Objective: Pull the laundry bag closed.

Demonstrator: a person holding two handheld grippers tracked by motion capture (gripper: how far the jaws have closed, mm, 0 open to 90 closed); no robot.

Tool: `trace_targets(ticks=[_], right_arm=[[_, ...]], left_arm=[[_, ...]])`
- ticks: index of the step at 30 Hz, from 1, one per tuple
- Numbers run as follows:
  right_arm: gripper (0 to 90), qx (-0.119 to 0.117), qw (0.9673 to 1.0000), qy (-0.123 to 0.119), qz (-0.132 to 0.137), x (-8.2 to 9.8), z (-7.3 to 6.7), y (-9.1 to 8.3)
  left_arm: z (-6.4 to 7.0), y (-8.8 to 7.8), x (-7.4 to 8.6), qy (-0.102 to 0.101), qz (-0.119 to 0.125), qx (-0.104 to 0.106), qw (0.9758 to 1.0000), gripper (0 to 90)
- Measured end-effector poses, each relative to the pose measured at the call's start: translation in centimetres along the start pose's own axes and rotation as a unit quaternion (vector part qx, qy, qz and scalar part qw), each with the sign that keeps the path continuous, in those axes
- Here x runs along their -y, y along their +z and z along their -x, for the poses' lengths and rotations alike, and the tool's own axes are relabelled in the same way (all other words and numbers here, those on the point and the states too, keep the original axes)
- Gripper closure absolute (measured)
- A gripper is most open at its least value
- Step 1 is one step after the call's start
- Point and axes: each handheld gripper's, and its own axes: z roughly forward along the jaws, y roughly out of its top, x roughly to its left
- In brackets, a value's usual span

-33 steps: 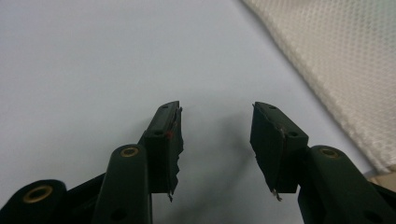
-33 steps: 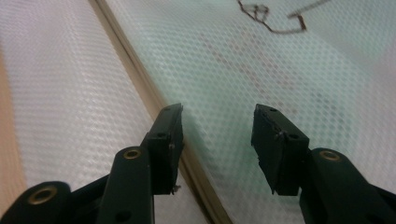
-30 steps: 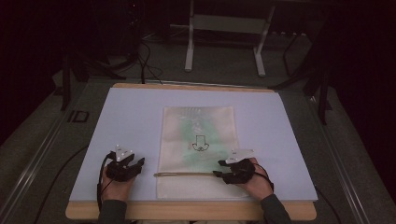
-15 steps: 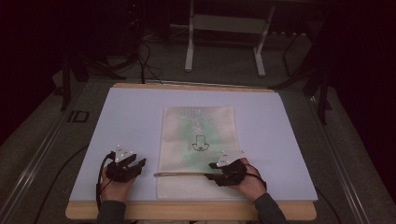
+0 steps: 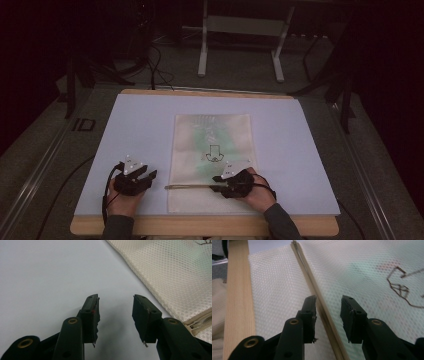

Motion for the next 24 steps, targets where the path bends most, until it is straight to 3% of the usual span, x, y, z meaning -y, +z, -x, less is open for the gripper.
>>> trace_targets(ticks=[13,24], right_arm=[[71.6,-0.018,0.9994,-0.027,-0.009,-2.1,-0.7,1.6],[72.9,-0.03,0.9988,-0.036,-0.013,-3.0,-1.2,2.7]], left_arm=[[-0.1,0.0,0.0,0.0,0.005,0.014,0.9999,55.6],[-0.2,0.1,0.0,0.006,0.01,0.023,0.9997,55.7]])
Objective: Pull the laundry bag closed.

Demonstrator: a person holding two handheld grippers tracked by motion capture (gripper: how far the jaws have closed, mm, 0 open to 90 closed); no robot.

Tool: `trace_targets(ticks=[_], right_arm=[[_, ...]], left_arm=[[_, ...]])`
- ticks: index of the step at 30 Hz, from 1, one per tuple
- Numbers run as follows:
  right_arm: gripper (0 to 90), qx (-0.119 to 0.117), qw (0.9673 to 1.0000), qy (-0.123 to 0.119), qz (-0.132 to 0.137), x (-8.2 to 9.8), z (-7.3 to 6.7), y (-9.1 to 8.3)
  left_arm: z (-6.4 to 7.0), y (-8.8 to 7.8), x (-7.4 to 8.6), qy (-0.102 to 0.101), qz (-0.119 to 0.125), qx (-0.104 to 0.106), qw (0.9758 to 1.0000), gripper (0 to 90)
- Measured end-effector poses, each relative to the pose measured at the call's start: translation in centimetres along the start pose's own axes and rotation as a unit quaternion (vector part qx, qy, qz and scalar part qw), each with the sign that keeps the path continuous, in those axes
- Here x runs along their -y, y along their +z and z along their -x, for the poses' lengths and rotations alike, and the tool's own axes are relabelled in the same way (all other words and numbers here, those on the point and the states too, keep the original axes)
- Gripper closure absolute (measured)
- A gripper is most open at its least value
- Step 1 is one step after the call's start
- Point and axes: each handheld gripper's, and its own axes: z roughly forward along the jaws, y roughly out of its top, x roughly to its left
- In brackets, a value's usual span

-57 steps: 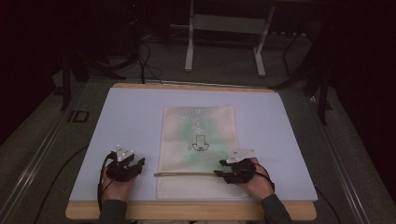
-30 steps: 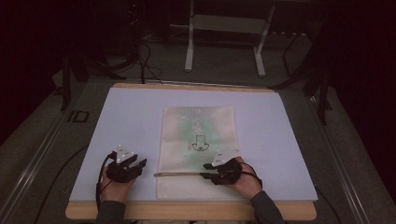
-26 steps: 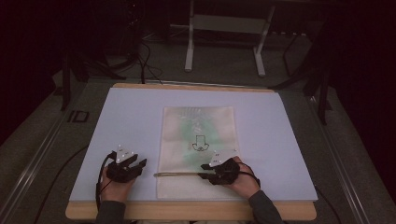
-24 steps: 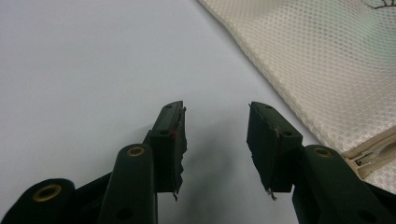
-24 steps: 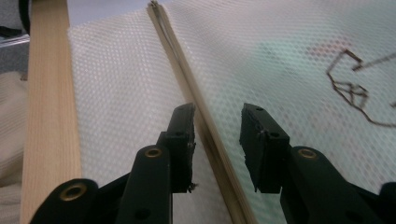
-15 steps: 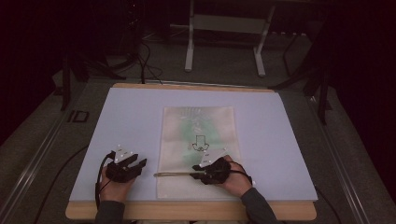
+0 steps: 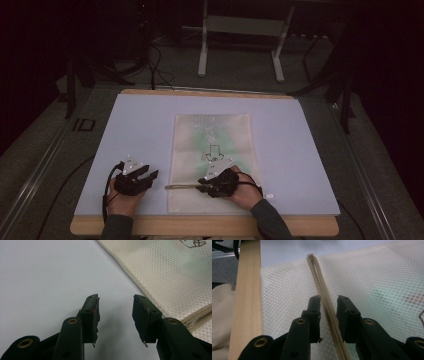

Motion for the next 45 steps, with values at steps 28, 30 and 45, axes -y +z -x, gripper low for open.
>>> trace_targets(ticks=[28,30,45], right_arm=[[75.5,-0.014,0.9998,-0.016,-0.006,-2.4,-0.5,2.5],[75.5,-0.014,0.9997,-0.018,-0.005,-2.5,-0.5,2.5],[75.4,-0.024,0.9993,-0.025,-0.011,-3.9,-0.8,4.0]], left_arm=[[-0.2,0.0,0.0,0.004,0.004,0.008,1.0,54.9],[-0.2,0.0,0.0,0.004,0.004,0.008,0.9999,54.8],[-0.1,0.0,0.0,0.006,0.003,0.01,0.9999,54.6]])
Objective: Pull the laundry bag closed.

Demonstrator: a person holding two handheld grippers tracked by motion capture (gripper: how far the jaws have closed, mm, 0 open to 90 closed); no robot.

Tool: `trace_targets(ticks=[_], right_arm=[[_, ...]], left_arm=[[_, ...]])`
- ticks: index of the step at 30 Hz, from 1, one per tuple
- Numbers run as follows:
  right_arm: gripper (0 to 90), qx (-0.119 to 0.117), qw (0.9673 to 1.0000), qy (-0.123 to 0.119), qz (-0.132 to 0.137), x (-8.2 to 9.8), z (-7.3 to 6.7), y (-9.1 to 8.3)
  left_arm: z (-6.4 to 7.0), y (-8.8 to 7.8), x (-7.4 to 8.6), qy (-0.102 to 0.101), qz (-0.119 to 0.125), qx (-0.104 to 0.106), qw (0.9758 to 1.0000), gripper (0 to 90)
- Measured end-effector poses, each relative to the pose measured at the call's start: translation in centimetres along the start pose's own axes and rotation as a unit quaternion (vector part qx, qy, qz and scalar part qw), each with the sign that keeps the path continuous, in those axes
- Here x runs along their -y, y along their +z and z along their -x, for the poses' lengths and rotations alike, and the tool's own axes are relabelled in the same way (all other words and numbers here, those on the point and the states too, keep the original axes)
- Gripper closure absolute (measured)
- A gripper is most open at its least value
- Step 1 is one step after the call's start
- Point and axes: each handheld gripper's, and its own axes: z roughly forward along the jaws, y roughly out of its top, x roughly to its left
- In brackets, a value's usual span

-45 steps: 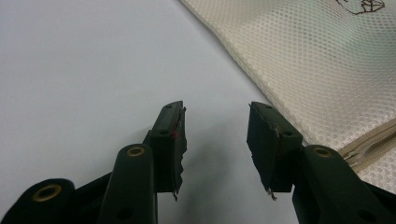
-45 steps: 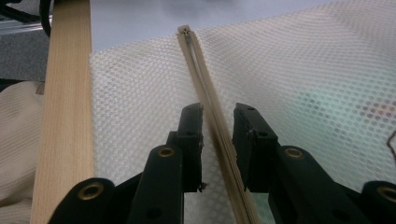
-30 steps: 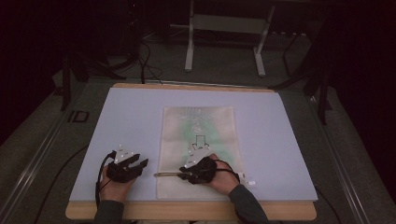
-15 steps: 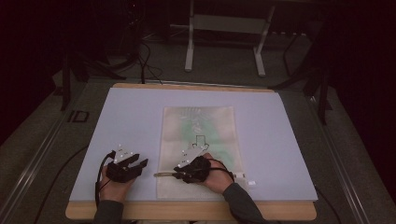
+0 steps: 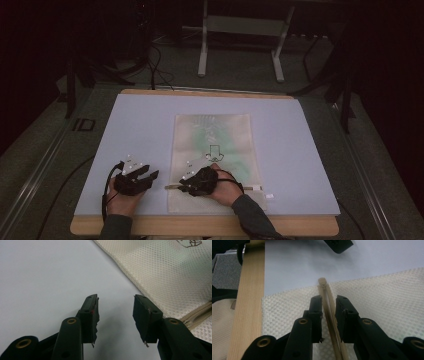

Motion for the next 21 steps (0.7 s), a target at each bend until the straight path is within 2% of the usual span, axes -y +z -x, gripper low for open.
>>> trace_targets(ticks=[21], right_arm=[[79.8,-0.01,0.9999,-0.008,-0.001,-1.3,-0.2,1.3]], left_arm=[[0.0,0.0,0.0,0.0,0.0,0.002,1.0,54.4]])
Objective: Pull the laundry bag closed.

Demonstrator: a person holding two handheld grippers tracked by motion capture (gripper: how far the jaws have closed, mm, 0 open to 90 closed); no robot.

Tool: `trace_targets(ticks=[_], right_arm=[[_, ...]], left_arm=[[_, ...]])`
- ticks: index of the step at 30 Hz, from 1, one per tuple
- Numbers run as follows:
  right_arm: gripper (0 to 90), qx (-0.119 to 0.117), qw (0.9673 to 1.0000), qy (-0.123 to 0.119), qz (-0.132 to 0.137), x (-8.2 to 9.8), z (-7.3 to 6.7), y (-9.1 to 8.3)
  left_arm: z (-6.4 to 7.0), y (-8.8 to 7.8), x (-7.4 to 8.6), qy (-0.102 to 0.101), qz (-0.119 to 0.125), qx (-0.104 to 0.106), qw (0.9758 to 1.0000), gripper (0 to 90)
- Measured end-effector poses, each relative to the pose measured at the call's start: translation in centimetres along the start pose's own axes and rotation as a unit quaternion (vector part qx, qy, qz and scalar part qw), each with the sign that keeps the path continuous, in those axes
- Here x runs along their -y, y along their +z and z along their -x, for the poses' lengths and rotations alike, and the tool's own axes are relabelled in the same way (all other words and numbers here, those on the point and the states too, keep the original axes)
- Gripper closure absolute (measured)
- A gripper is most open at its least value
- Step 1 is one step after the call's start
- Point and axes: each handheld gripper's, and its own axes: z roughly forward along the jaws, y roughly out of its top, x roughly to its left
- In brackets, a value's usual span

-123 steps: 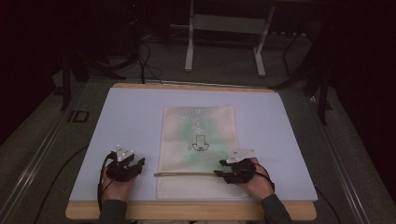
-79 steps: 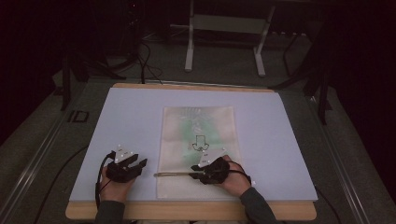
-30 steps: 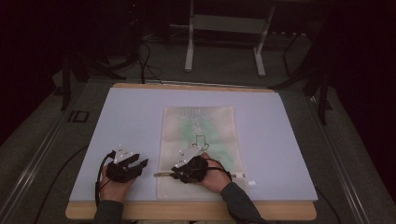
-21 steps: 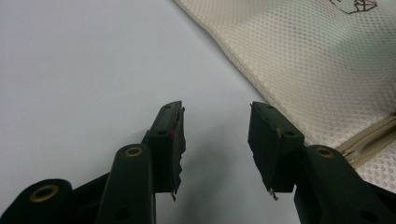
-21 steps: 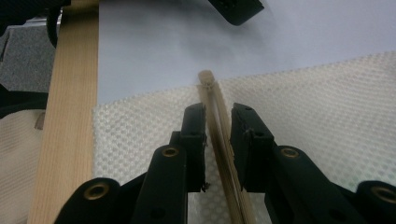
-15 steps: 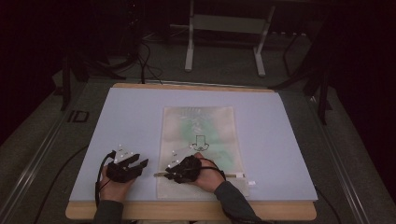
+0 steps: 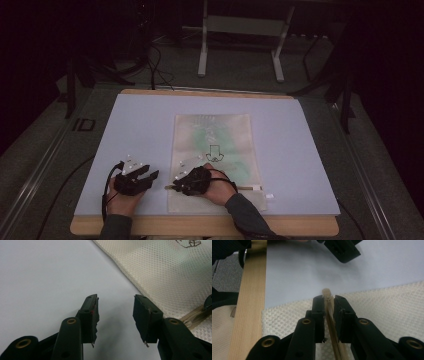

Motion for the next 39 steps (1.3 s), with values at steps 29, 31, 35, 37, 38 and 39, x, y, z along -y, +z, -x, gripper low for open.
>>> trace_targets(ticks=[29,31,35,37,38,39], right_arm=[[76.7,-0.006,0.9998,-0.006,-0.019,-2.3,0.2,2.2],[76.4,-0.008,0.9997,-0.006,-0.023,-2.4,0.2,2.6],[75.5,-0.008,0.9994,-0.006,-0.035,-2.4,0.2,3.3],[75.5,-0.009,0.9992,-0.007,-0.038,-2.5,0.1,3.6],[75.5,-0.009,0.9992,-0.007,-0.038,-2.5,0.1,3.6],[74.8,-0.003,0.9987,-0.012,-0.049,-2.7,0.0,4.0]], left_arm=[[-0.2,0.0,0.0,-0.003,0.001,0.0,1.0,54.1],[-0.2,-0.1,0.0,-0.002,0.0,0.0,1.0,54.1],[-0.3,-0.1,0.0,-0.004,0.001,-0.001,1.0,54.1],[-0.3,-0.1,0.0,-0.004,0.002,-0.001,1.0,54.1],[-0.3,-0.1,0.0,-0.004,0.002,-0.001,1.0,54.1],[-0.4,-0.2,0.0,-0.006,0.002,-0.001,1.0,54.1]])
